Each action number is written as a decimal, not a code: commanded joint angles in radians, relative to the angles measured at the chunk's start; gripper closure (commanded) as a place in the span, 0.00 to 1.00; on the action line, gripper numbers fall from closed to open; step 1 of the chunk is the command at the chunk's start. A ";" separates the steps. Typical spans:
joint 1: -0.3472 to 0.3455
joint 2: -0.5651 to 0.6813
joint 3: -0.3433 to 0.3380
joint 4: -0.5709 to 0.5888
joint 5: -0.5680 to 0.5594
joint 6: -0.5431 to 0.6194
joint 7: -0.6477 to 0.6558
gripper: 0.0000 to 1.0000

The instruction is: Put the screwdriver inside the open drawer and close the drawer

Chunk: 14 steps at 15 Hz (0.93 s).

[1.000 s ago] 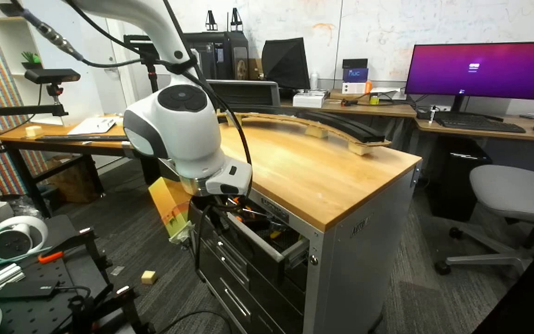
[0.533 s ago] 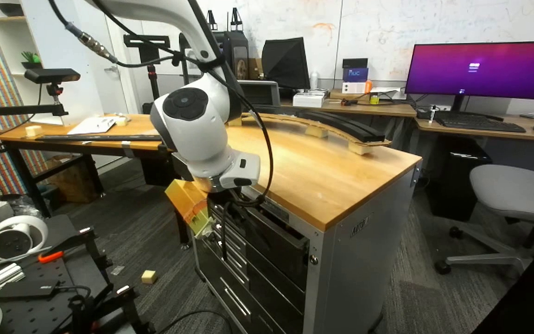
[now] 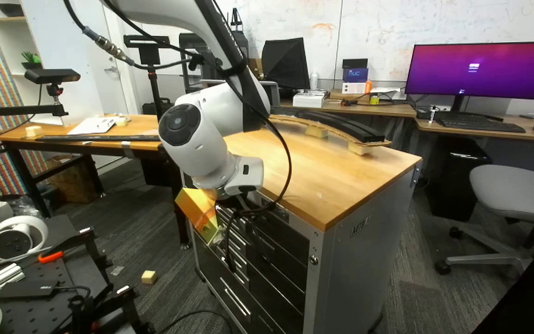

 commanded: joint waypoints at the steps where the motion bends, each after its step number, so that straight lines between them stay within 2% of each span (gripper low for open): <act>1: 0.140 -0.061 -0.113 -0.073 -0.090 0.003 0.202 0.65; 2: -0.015 -0.058 0.049 -0.083 -0.125 0.098 0.214 0.58; 4: -0.062 -0.083 0.142 -0.157 -0.235 0.217 0.380 0.42; 7: -0.168 -0.064 0.354 -0.262 -0.366 0.406 0.609 0.18; 9: -0.250 -0.005 0.492 -0.288 -0.278 0.513 0.558 0.03; 12: -0.426 0.122 0.731 -0.252 -0.034 0.742 0.315 0.00; 13: -0.471 0.153 0.791 -0.239 0.034 0.816 0.255 0.00; 14: -0.358 0.066 0.686 -0.288 -0.064 0.689 0.391 0.00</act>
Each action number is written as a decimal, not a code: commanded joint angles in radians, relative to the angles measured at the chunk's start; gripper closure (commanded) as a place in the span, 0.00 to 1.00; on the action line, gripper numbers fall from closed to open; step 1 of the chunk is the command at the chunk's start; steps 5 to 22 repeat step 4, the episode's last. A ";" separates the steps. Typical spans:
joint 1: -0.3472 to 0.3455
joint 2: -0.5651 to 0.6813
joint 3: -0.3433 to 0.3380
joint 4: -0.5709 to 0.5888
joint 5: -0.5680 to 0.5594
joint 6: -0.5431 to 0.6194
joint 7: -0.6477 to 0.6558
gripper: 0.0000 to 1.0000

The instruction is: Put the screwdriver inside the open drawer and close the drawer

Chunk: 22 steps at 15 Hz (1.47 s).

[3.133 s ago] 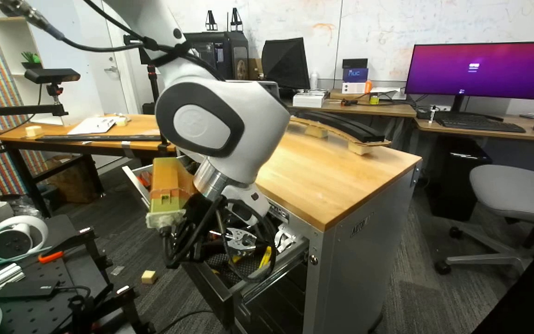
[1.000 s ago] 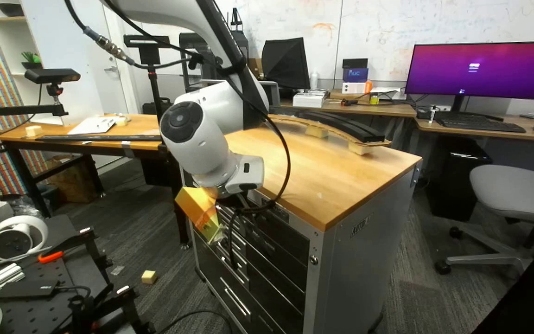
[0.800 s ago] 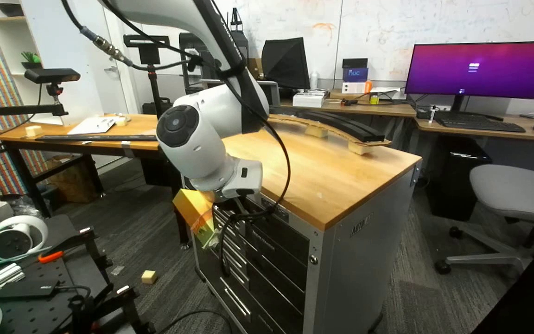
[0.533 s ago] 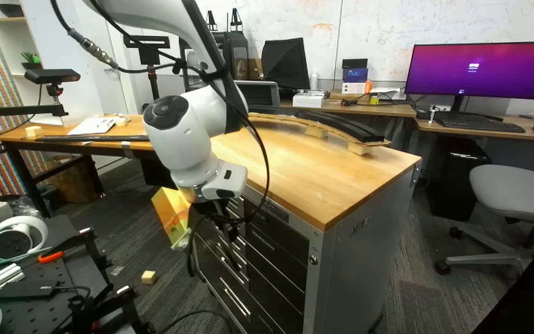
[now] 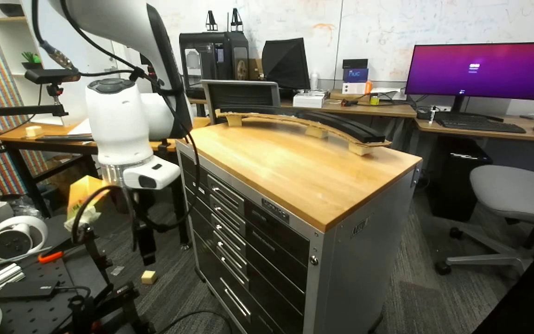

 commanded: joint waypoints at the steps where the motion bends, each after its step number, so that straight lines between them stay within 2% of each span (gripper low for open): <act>1: -0.023 0.014 0.029 0.002 0.015 0.018 -0.017 0.00; 4: -0.018 0.014 0.005 0.002 0.008 0.002 -0.015 0.00; 22: -0.018 0.014 0.005 0.002 0.008 0.002 -0.015 0.00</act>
